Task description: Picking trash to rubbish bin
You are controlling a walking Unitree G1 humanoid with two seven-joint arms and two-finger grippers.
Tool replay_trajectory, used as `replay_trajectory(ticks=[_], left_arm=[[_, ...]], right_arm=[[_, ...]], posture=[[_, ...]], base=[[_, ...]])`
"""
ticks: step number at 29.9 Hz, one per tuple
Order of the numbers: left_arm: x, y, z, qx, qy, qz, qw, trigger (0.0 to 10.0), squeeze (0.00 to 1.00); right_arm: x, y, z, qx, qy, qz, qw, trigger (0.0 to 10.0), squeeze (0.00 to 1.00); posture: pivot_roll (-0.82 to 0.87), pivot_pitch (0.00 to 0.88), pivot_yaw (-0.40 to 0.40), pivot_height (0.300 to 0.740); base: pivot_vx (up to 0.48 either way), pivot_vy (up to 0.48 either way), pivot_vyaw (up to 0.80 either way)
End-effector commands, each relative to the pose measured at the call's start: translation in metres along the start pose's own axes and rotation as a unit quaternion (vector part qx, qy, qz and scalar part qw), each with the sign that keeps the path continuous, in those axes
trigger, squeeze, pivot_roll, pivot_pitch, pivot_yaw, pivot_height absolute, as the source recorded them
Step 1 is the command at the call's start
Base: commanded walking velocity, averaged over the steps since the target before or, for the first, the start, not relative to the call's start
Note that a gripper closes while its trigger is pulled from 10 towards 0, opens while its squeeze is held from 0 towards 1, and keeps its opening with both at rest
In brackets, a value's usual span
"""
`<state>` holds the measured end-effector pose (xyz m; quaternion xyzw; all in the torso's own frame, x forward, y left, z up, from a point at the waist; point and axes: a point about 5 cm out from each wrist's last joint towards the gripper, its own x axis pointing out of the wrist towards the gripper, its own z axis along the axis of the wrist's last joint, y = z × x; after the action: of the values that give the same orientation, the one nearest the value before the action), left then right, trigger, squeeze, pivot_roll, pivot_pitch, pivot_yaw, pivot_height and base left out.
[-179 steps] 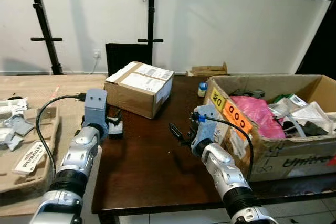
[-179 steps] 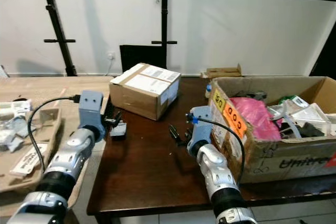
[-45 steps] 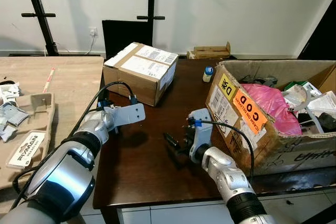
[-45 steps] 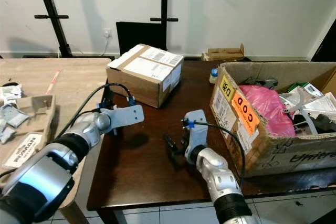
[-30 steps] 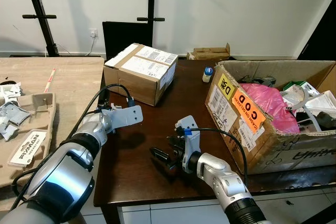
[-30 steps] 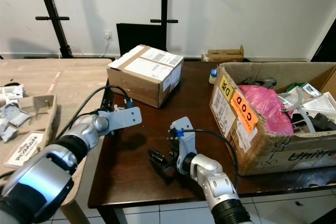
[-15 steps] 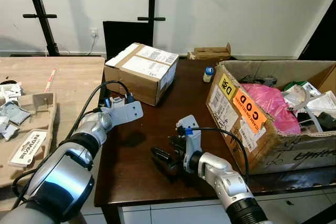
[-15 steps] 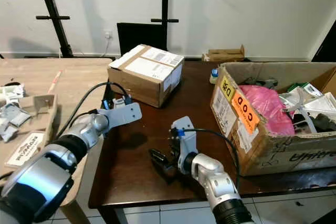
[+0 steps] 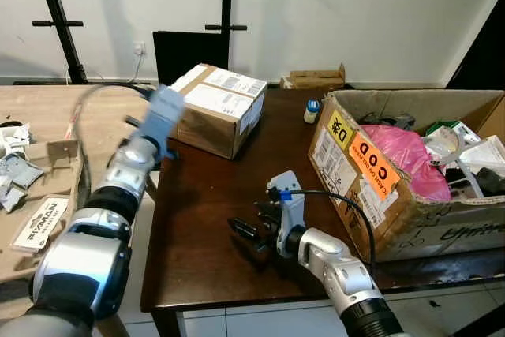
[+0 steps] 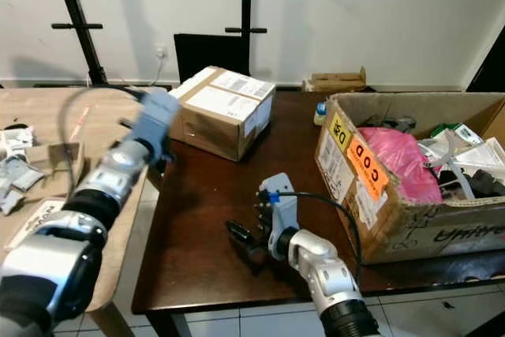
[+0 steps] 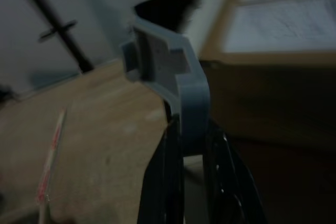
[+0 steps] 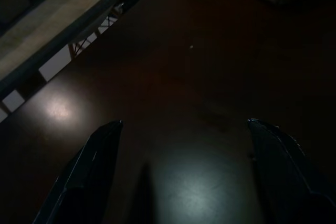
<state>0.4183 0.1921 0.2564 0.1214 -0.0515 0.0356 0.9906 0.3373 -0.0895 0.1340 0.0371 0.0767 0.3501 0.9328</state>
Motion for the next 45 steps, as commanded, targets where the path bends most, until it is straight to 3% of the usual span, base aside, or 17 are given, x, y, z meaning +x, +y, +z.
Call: replay_trajectory(ticks=[1, 2, 4, 5, 9, 13, 15, 17, 22, 27, 28, 30, 31, 33, 36, 37, 45], left_arm=[[-0.009, -0.007, -0.027, -0.075, 0.042, 0.009, 0.996, 0.0, 0.0], [-0.009, -0.007, -0.027, -0.075, 0.042, 0.009, 0.996, 0.0, 0.0], [-0.024, -0.021, -0.039, -0.138, 0.033, -0.003, 0.99, 0.0, 0.0], [-0.024, -0.021, -0.039, -0.138, 0.033, -0.003, 0.99, 0.0, 0.0], [-0.056, -0.017, -0.03, -0.205, -0.078, 0.032, 0.975, 0.0, 0.0], [-0.073, -0.02, -0.023, -0.224, -0.122, -0.006, 0.967, 0.0, 0.0], [-0.073, -0.02, -0.023, -0.224, -0.122, -0.006, 0.967, 0.0, 0.0], [-0.091, -0.026, -0.015, -0.223, -0.149, -0.066, 0.961, 0.0, 0.0], [-0.114, -0.034, -0.003, -0.22, -0.162, -0.116, 0.955, 0.0, 0.0], [-0.123, -0.038, -0.019, -0.178, -0.114, -0.122, 0.97, 0.0, 0.0], [-0.123, -0.037, -0.032, -0.134, -0.092, -0.127, 0.979, 0.0, 0.0], [-0.121, -0.036, -0.043, -0.115, -0.062, -0.129, 0.983, 0.1, 0.0], [-0.121, -0.035, -0.045, -0.106, -0.062, -0.129, 0.984, 1.1, 0.0], [-0.121, -0.034, -0.046, -0.102, -0.06, -0.132, 0.984, 0.8, 0.0], [-0.12, -0.03, -0.046, -0.098, -0.06, -0.128, 0.985, 1.6, 0.0], [-0.12, -0.029, -0.046, -0.096, -0.054, -0.129, 0.985, 10.0, 0.0], [-0.115, -0.022, -0.059, -0.05, -0.016, -0.121, 0.991, 10.0, 0.0]], right_arm=[[-0.002, 0.0, -0.001, 0.008, -0.01, -0.006, 1.0, 10.0, 0.0], [-0.002, 0.0, -0.001, 0.008, -0.01, -0.006, 1.0, 10.0, 0.0], [-0.002, -0.002, 0.003, 0.009, -0.025, -0.015, 1.0, 10.0, 0.0], [-0.002, -0.002, 0.003, 0.009, -0.025, -0.015, 1.0, 10.0, 0.0], [-0.004, -0.006, 0.01, 0.017, -0.06, -0.045, 0.997, 10.0, 0.0], [-0.006, -0.007, 0.013, 0.021, -0.078, -0.053, 0.995, 10.0, 0.0], [-0.006, -0.007, 0.013, 0.021, -0.078, -0.053, 0.995, 10.0, 0.0], [-0.011, -0.005, 0.013, 0.035, -0.086, -0.039, 0.995, 10.0, 0.0], [-0.019, -0.003, 0.013, 0.044, -0.091, -0.01, 0.995, 10.0, 0.0], [-0.023, -0.005, 0.01, 0.039, -0.085, -0.01, 0.996, 10.0, 0.0], [-0.022, -0.006, 0.009, 0.033, -0.078, -0.016, 0.996, 10.0, 0.0], [-0.021, -0.007, 0.008, 0.027, -0.074, -0.028, 0.996, 10.0, 0.0], [-0.02, -0.008, 0.008, 0.025, -0.07, -0.033, 0.997, 10.0, 0.0], [-0.02, -0.008, 0.007, 0.02, -0.067, -0.036, 0.997, 10.0, 0.0], [-0.02, -0.007, 0.007, 0.014, -0.063, -0.039, 0.997, 10.0, 0.0], [-0.02, -0.006, 0.007, 0.013, -0.064, -0.039, 0.997, 10.0, 0.0], [-0.018, -0.002, 0.0, -0.003, -0.037, -0.03, 0.999, 10.0, 0.0]], posture=[[0.04, 0.148, -0.053, 0.74], [0.04, 0.148, -0.053, 0.74], [0.04, 0.147, -0.053, 0.74], [0.04, 0.147, -0.053, 0.74], [0.05, 0.146, -0.051, 0.74], [0.06, 0.146, -0.052, 0.74], [0.06, 0.146, -0.052, 0.74], [0.06, 0.146, -0.048, 0.74], [0.06, 0.145, -0.046, 0.74], [0.06, 0.139, -0.05, 0.74], [0.05, 0.136, -0.054, 0.74], [0.05, 0.136, -0.054, 0.74], [0.05, 0.136, -0.054, 0.74], [0.05, 0.136, -0.054, 0.74], [0.05, 0.129, -0.055, 0.74], [0.05, 0.125, -0.054, 0.74], [0.05, 0.118, -0.055, 0.74]], base=[[0.0, 0.0, 0.0], [0.0, 0.0, 0.0], [0.0, 0.0, 0.0], [0.0, 0.0, 0.0], [0.0, 0.0, 0.0], [0.0, 0.0, 0.0], [0.0, 0.0, 0.0], [0.0, 0.0, 0.0], [0.0, 0.0, 0.0], [0.0, 0.0, 0.0], [0.0, 0.0, 0.0], [0.0, 0.0, 0.0], [0.0, 0.0, 0.0], [0.0, 0.0, 0.0], [0.0, 0.0, 0.0], [0.0, 0.0, 0.0], [0.0, 0.0, 0.0]])
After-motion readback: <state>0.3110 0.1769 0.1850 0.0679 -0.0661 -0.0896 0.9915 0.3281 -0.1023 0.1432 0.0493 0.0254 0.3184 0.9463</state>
